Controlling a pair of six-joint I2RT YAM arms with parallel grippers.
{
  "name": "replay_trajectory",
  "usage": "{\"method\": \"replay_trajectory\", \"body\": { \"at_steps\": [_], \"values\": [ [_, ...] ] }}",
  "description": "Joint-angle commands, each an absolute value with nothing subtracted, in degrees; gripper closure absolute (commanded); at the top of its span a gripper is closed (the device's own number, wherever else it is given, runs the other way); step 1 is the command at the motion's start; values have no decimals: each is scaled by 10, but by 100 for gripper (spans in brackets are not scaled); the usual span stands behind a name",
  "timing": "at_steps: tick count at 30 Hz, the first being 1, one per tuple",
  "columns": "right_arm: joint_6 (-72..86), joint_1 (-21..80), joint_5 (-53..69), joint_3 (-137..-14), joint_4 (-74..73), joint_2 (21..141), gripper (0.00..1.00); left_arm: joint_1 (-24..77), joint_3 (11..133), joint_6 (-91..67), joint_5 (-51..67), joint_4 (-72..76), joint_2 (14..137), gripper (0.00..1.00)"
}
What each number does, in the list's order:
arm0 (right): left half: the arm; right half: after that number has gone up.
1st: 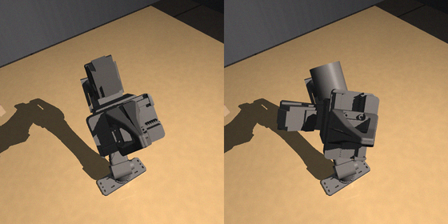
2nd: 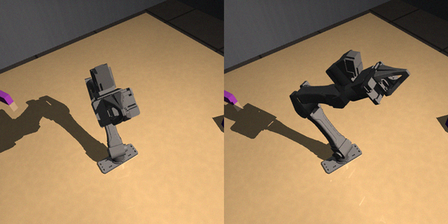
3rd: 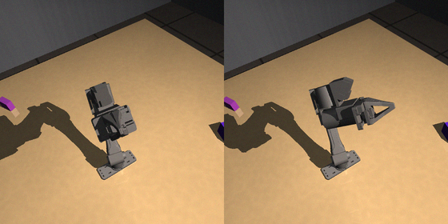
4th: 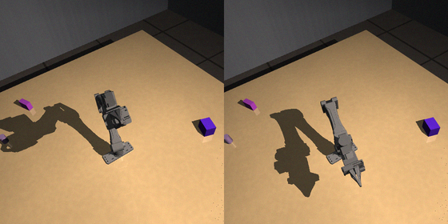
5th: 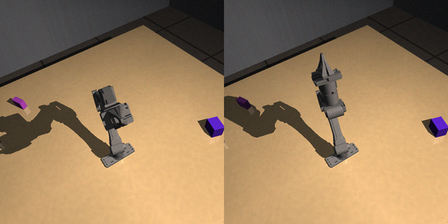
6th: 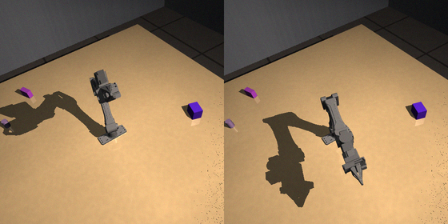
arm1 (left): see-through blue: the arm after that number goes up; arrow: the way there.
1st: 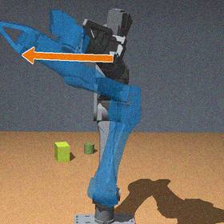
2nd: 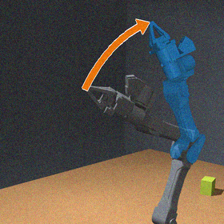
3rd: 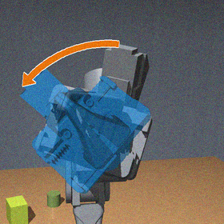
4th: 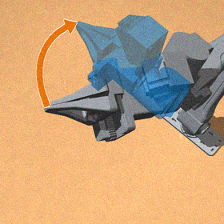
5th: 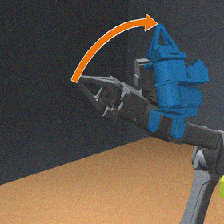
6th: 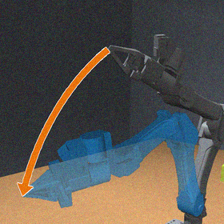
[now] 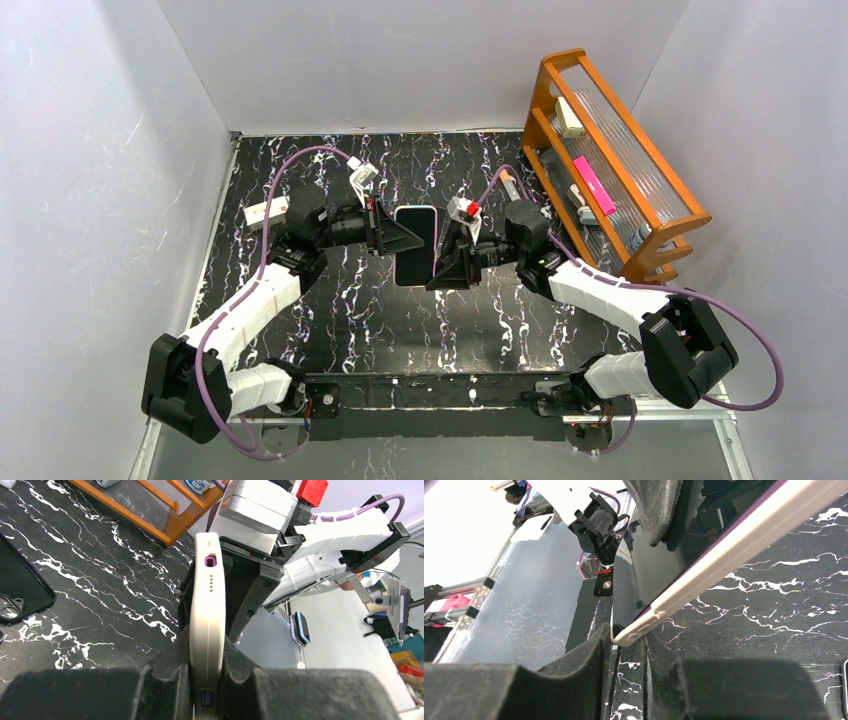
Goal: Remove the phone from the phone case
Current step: Remove the phone case from the phone.
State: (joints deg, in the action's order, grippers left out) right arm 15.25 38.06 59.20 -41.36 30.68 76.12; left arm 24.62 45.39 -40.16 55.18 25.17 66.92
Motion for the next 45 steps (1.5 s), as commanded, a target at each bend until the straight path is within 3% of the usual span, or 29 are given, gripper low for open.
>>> {"method": "replay_trajectory", "body": {
  "at_steps": [1,4,6,22,32,40,45],
  "values": [
    [122,384,612,-445,322,768,77,257,486,-430,570,283,657,100],
    [75,384,623,-453,278,773,91,258,491,-445,572,287,659,100],
    [49,384,630,-458,252,776,95,258,494,-451,574,287,661,100],
    [-230,388,609,-489,91,787,94,264,485,-500,560,288,708,100],
    [-311,389,590,-467,121,759,92,269,472,-504,556,288,714,100],
    [-300,389,582,-474,138,756,91,269,472,-499,555,287,709,100],
    [-164,388,549,-422,251,733,86,269,462,-487,547,289,696,100]
  ]
}}
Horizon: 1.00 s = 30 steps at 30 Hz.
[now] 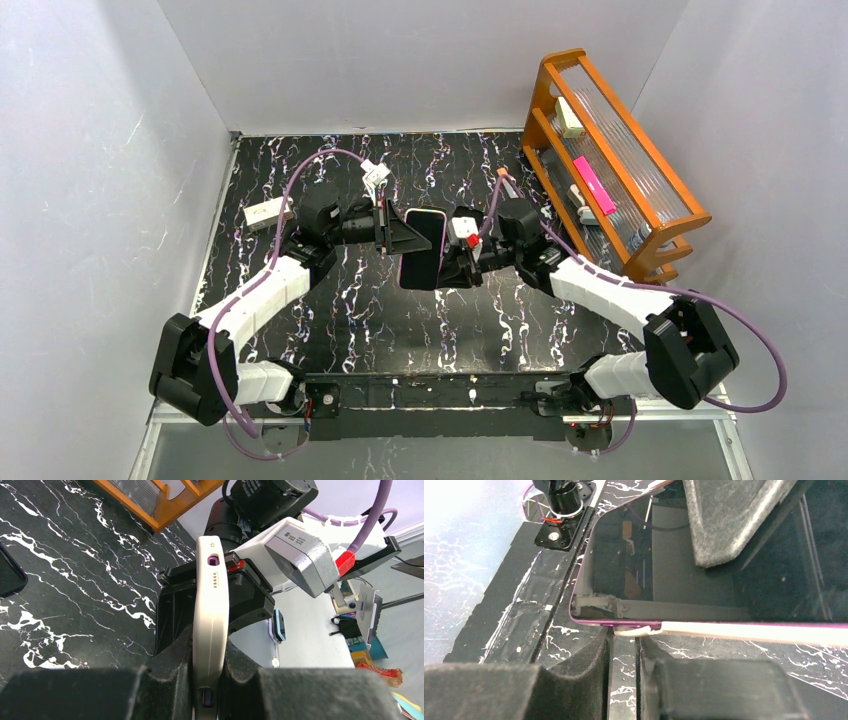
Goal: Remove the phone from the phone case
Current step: Remove the phone case from the phone.
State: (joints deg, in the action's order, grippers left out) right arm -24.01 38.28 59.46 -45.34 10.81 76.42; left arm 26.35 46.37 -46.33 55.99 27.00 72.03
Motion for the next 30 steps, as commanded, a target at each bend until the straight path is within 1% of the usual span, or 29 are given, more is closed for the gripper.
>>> {"method": "replay_trajectory", "body": {
  "at_steps": [1,5,7,9,10,14,23,30],
  "values": [
    [-130,388,534,-406,289,727,85,269,458,-487,543,292,691,100],
    [16,388,455,-346,433,696,74,269,439,-490,526,313,673,100],
    [80,388,423,-318,519,683,72,269,430,-498,515,327,666,100],
    [131,389,392,-300,569,679,67,269,420,-517,504,353,660,100],
    [149,389,386,-296,582,678,66,269,414,-529,500,369,658,100],
    [211,389,369,-285,628,678,66,273,392,-574,495,428,659,100],
    [304,389,303,-258,730,699,66,315,374,-614,476,478,642,100],
    [394,389,265,-235,830,711,65,325,351,-626,450,504,628,100]
  ]
}}
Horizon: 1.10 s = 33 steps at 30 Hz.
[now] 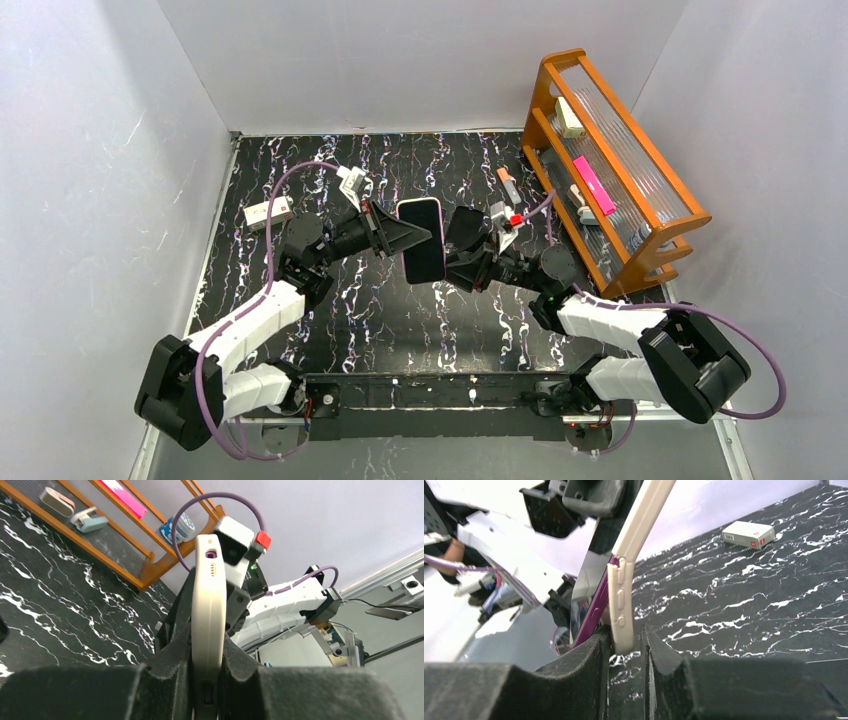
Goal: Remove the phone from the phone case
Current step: Remove the phone case from the phone.
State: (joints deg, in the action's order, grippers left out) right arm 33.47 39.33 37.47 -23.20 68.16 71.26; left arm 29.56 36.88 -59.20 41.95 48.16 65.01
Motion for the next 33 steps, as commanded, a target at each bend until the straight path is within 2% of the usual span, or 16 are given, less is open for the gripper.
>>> {"method": "replay_trajectory", "body": {
  "at_steps": [1,13,18,22,25,29,33],
  "values": [
    [402,389,261,-234,836,710,65,325,347,-627,447,507,628,100],
    [472,388,289,-252,888,746,66,329,343,-638,421,527,665,100],
    [486,388,289,-251,889,758,71,333,346,-637,424,527,688,95],
    [484,388,278,-244,887,760,87,333,336,-627,416,526,691,81],
    [485,388,266,-237,856,751,99,327,350,-591,402,456,692,67],
    [467,388,249,-224,743,704,99,323,394,-488,347,279,673,47],
    [438,389,203,-225,620,656,99,323,442,-394,262,130,657,35]
  ]
}}
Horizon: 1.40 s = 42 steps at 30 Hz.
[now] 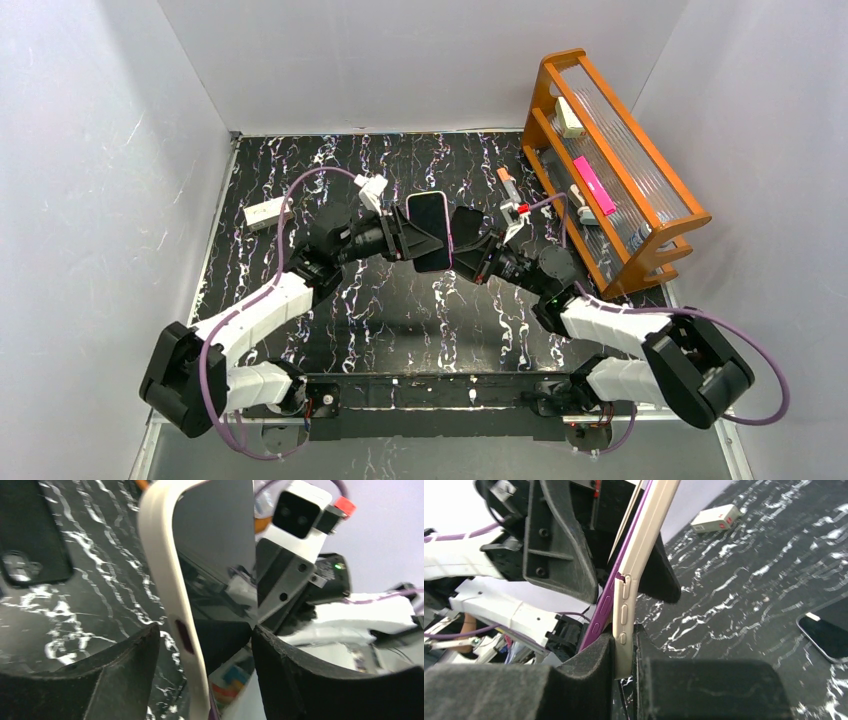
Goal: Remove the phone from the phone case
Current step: Remove the phone case from the phone.
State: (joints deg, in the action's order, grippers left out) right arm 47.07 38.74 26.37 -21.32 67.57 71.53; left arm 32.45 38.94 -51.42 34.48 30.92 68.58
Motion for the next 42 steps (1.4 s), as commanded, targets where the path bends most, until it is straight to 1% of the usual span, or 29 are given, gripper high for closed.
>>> {"method": "replay_trajectory", "body": {
  "at_steps": [1,4,10,16,20,25,31,36,39,42],
  "values": [
    [433,389,195,-229,597,650,99,323,450,-382,245,108,656,32],
    [437,388,167,-247,528,642,99,323,472,-346,208,53,657,29],
    [486,390,119,-273,422,653,99,346,509,-252,122,-39,641,27],
    [534,401,87,-293,360,667,99,411,548,-133,26,-104,641,25],
    [558,411,68,-298,342,669,99,467,565,-59,-37,-122,652,24],
    [586,418,59,-303,328,670,99,539,577,-4,-113,-127,678,24],
    [611,423,58,-303,325,669,99,583,593,80,-171,-125,707,27],
    [622,426,60,-303,324,670,99,620,590,114,-227,-114,731,35],
    [629,430,63,-303,328,673,99,626,590,122,-236,-108,739,39],
    [637,433,68,-302,335,676,99,630,591,131,-226,-102,744,40]
  ]
}}
